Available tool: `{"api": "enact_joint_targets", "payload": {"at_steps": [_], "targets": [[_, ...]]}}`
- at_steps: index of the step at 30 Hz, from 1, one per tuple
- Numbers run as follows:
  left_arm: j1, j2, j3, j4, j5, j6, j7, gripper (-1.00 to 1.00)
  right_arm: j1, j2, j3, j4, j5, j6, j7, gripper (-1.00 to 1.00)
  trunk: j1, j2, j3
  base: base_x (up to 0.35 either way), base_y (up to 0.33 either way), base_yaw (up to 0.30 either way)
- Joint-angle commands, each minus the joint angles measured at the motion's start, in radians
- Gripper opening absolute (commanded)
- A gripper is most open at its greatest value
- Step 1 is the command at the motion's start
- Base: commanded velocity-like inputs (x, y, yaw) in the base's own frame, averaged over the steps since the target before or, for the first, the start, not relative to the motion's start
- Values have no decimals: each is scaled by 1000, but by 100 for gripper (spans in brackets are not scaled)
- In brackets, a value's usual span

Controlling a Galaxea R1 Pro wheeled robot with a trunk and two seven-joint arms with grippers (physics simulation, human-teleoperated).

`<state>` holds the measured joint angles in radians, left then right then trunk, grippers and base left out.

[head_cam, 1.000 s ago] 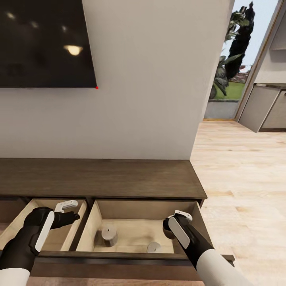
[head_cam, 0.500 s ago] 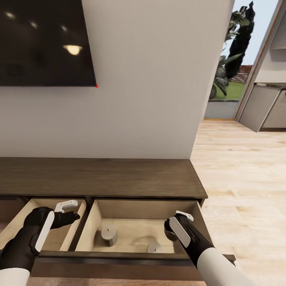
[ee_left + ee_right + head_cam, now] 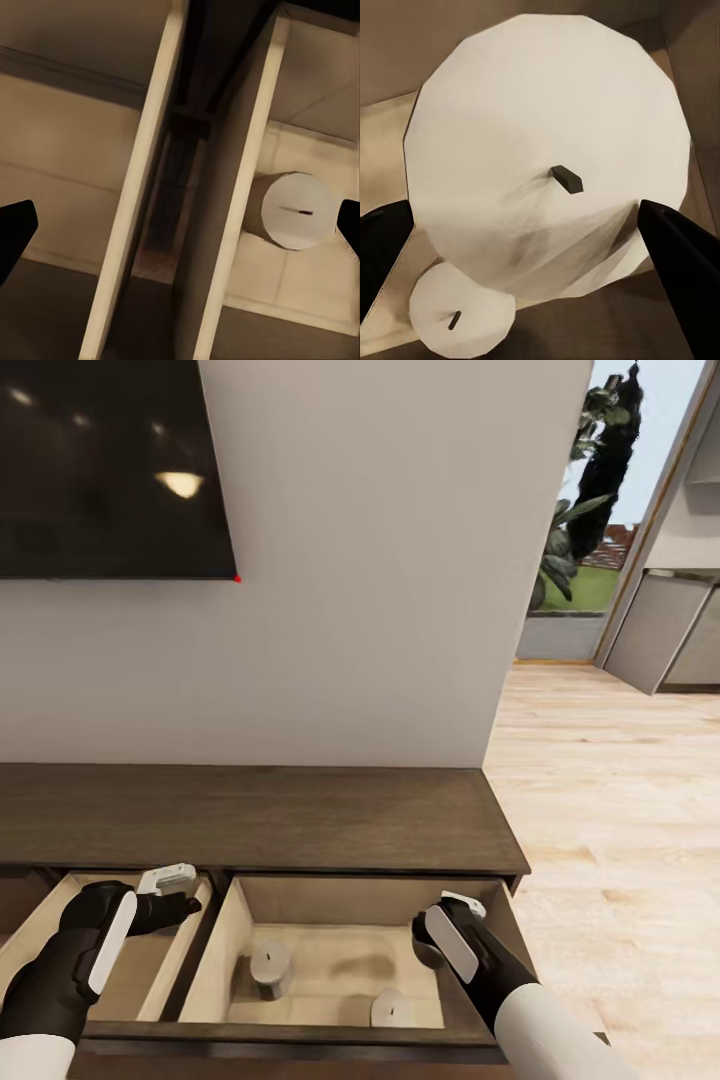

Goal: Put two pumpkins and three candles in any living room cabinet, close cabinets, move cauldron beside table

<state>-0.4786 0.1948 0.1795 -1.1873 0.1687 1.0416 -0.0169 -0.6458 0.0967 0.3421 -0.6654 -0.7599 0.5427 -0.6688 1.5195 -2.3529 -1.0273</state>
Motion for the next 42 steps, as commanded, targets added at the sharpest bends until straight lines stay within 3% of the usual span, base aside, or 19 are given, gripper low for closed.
{"api": "enact_joint_targets", "payload": {"at_steps": [1, 9, 16, 31, 42], "targets": [[0, 0, 0, 0, 0, 0, 0, 100, 0, 1, 0, 0, 1, 0, 0, -100, 0, 0, 0, 134, 0, 0], [0, 0, 0, 0, 0, 0, 0, 100, -13, 3, -2, 25, -1, 28, -8, -100, 0, 0, 0, 28, 0, 0], [0, 0, 1, -4, 0, 0, 0, 100, -44, 4, -4, 102, -1, 34, -9, -100, 27, -49, -22, 1, 0, 0], [0, 0, -1, -40, 0, 0, 0, 100, -48, 6, -5, 113, -1, 33, -9, -100, 80, -147, -66, 0, 0, 0], [0, 0, -1, -40, 0, 0, 0, 100, -48, 6, -5, 113, -1, 33, -9, -100, 85, -150, -108, 0, 0, 0]]}}
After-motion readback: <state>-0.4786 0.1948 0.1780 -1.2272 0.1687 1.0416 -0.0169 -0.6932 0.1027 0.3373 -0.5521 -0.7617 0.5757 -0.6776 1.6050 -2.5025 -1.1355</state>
